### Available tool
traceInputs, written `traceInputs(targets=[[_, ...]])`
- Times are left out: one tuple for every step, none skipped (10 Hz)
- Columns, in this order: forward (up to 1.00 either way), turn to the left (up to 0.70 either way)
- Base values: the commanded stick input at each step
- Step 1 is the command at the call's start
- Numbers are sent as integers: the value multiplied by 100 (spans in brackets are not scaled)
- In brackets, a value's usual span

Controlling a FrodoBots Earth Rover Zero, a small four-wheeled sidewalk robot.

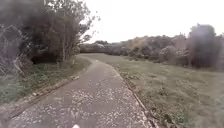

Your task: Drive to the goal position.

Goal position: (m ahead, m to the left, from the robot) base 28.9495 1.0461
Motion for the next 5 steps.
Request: traceInputs(targets=[[0,0],[0,0],[6,0],[46,0],[86,0]])
